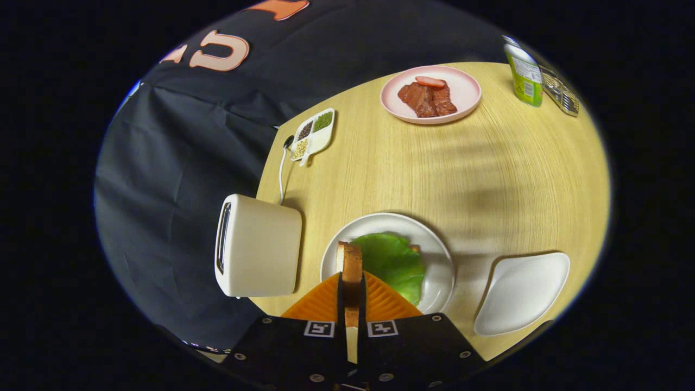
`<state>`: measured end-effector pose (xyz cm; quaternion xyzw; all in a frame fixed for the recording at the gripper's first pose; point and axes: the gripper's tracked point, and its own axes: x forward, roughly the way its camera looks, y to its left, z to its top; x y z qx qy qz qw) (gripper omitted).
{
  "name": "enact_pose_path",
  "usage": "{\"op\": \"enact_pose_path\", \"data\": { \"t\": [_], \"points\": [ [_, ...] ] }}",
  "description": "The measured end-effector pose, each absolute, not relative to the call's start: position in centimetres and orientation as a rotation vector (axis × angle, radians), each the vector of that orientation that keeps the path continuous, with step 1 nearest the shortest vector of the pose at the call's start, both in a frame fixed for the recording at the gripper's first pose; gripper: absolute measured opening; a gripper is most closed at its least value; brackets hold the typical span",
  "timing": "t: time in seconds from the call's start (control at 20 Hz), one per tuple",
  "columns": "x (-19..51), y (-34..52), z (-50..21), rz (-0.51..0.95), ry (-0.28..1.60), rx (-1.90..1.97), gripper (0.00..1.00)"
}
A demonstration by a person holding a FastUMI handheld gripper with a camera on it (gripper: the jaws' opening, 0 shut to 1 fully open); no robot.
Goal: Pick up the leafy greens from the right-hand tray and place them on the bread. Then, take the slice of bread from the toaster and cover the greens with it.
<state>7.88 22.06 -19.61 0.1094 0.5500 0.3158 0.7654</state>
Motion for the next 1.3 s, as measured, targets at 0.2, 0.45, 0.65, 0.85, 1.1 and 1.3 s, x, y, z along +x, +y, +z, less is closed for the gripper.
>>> {"op": "enact_pose_path", "data": {
  "t": [0.2, 0.45, 0.65, 0.85, 1.1, 1.3],
  "points": [
    [9.1, 19.9, -21.3, 0.624, 1.199, 0.213, 0.18],
    [9.9, 18.0, -20.4, 0.577, 1.159, 0.181, 0.47],
    [10.2, 17.3, -15.9, 0.558, 1.060, 0.151, 0.77],
    [10.3, 16.4, -8.8, 0.527, 0.890, 0.147, 0.98],
    [10.7, 13.0, -0.9, 0.405, 0.617, 0.074, 0.98],
    [9.9, 10.3, 3.3, 0.319, 0.451, 0.078, 0.99]
  ]
}}
